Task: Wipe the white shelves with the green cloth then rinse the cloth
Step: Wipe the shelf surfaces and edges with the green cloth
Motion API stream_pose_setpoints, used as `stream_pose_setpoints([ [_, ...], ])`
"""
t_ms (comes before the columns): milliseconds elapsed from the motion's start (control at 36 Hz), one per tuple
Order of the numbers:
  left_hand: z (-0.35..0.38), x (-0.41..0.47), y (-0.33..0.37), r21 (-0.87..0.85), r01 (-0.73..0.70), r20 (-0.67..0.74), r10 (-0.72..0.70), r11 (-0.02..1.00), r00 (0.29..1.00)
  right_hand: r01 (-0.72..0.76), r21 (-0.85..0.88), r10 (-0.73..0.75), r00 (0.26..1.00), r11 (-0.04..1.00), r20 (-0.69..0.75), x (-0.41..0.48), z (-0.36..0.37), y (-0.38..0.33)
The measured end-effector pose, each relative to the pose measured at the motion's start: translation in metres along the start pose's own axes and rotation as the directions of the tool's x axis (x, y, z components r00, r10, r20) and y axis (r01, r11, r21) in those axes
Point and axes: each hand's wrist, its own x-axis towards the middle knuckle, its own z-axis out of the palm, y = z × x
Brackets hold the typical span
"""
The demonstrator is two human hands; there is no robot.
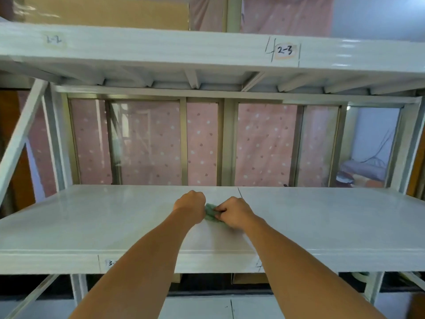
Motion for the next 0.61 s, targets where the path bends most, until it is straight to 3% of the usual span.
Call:
stream_pose_setpoints([
  [306,0.022,0.069,-0.02,-0.014,-0.084,-0.03,0.084,0.996,0.996,-0.041,0.004,0.041,0.999,0.999,-0.036,0.067,0.014,0.006],
  [611,0.038,0.128,-0.027,-0.012,-0.068,-0.036,0.067,0.998,0.997,-0.032,-0.032,0.032,0.999,0.999,-0.016,0.129,0.017,0.014],
])
